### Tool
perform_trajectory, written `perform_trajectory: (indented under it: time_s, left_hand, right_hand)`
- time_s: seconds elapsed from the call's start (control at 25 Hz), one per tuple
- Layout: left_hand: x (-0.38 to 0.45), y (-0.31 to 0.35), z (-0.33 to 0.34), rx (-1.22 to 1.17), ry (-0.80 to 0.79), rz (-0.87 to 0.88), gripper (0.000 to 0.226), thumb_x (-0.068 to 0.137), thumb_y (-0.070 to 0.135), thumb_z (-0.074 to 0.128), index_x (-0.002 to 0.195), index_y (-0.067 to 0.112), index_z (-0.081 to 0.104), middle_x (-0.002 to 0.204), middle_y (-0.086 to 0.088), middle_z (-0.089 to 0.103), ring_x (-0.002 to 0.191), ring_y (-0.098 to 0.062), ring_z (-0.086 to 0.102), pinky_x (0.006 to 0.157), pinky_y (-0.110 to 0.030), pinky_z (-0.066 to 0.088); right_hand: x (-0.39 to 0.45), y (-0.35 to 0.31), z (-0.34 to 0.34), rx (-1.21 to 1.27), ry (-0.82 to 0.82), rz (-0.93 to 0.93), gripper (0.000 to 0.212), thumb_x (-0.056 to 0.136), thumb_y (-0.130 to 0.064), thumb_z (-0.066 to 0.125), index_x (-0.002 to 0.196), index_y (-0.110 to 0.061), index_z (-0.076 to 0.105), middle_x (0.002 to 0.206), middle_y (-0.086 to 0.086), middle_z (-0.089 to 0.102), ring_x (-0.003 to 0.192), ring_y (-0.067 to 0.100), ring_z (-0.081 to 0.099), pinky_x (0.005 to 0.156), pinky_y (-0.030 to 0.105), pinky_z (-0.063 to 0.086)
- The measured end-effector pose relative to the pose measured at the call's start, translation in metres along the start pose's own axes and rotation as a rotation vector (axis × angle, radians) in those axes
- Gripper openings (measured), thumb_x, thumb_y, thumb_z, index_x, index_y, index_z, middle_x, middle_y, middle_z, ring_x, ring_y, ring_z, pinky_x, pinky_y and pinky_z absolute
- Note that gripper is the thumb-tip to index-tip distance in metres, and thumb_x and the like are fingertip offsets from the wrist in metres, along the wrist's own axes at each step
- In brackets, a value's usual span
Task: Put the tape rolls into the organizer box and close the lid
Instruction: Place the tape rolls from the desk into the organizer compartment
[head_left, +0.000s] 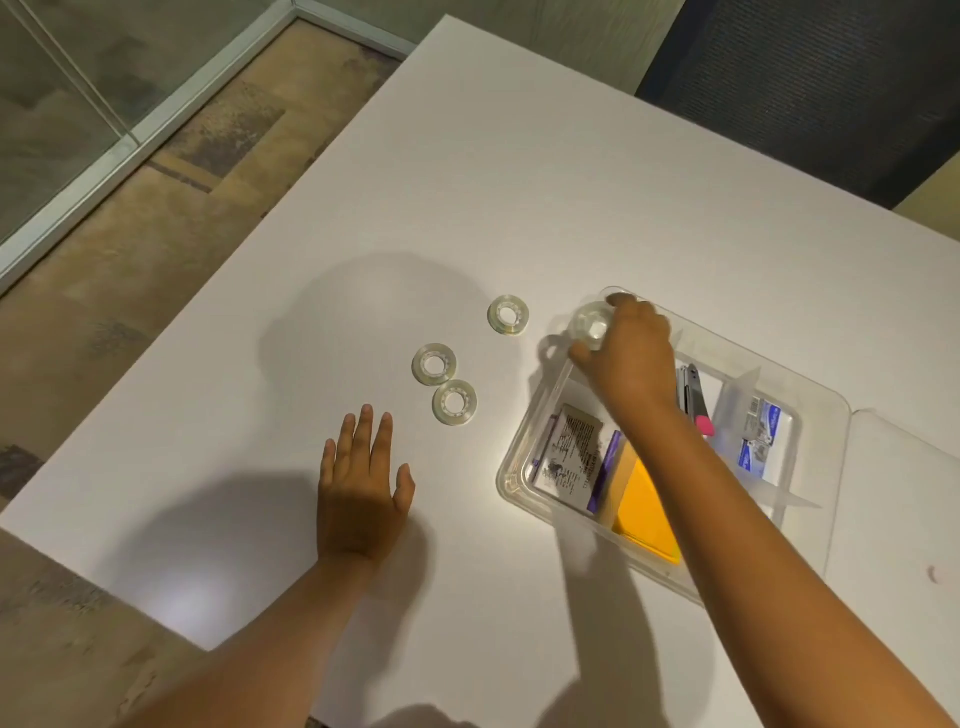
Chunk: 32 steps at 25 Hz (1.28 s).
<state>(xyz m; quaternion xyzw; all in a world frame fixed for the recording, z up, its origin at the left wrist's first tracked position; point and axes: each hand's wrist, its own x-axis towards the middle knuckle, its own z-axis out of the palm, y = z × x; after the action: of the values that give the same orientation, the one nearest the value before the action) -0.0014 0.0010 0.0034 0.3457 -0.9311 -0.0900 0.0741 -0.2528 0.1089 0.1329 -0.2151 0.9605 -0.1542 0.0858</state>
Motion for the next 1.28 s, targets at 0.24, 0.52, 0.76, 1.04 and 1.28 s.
perform_trajectory:
  time_s: [0.24, 0.52, 0.76, 1.04, 1.28]
  left_hand:
    - [0.001, 0.001, -0.002, -0.003, -0.041, -0.015, 0.055, 0.085, 0.027, 0.035, 0.136, 0.008, 0.04, 0.144, -0.017, 0.036, 0.132, -0.033, 0.035, 0.106, -0.048, 0.026]
    - [-0.002, 0.003, -0.008, -0.03, -0.13, -0.038, 0.06, 0.081, 0.032, 0.032, 0.136, 0.009, 0.039, 0.145, -0.017, 0.036, 0.132, -0.033, 0.033, 0.105, -0.049, 0.026]
    - [0.005, 0.003, -0.01, -0.04, -0.137, -0.058, 0.06, 0.08, 0.032, 0.032, 0.136, 0.01, 0.039, 0.144, -0.016, 0.037, 0.132, -0.033, 0.034, 0.106, -0.048, 0.026]
    - [0.005, 0.004, -0.01, -0.031, -0.135, -0.06, 0.06, 0.08, 0.032, 0.033, 0.136, 0.011, 0.039, 0.145, -0.015, 0.037, 0.133, -0.032, 0.033, 0.106, -0.047, 0.026]
    - [0.005, 0.004, -0.011, -0.021, -0.137, -0.053, 0.06, 0.08, 0.031, 0.035, 0.135, 0.009, 0.041, 0.143, -0.017, 0.039, 0.131, -0.033, 0.036, 0.105, -0.049, 0.029]
  right_hand:
    - [0.025, 0.033, 0.01, -0.07, -0.16, 0.146, 0.054, 0.081, -0.024, 0.067, 0.123, 0.003, 0.045, 0.122, 0.022, 0.055, 0.115, 0.038, 0.049, 0.09, 0.04, 0.043]
    - [0.032, 0.04, 0.033, -0.109, -0.208, 0.21, 0.047, 0.081, -0.027, 0.067, 0.114, 0.002, 0.051, 0.117, 0.021, 0.058, 0.108, 0.037, 0.057, 0.084, 0.039, 0.048]
    - [0.034, 0.037, 0.032, -0.038, -0.134, 0.19, 0.054, 0.083, -0.03, 0.066, 0.121, 0.002, 0.045, 0.118, 0.023, 0.057, 0.108, 0.039, 0.056, 0.082, 0.04, 0.049]
    - [-0.004, -0.014, 0.012, 0.191, 0.109, -0.029, 0.049, 0.085, -0.023, 0.064, 0.128, -0.008, 0.046, 0.127, 0.015, 0.051, 0.121, 0.031, 0.044, 0.094, 0.036, 0.039]
    - [-0.057, -0.066, 0.065, 0.22, -0.256, -0.149, 0.066, 0.079, -0.031, 0.07, 0.133, -0.007, 0.039, 0.129, 0.013, 0.048, 0.119, 0.029, 0.046, 0.095, 0.033, 0.04]
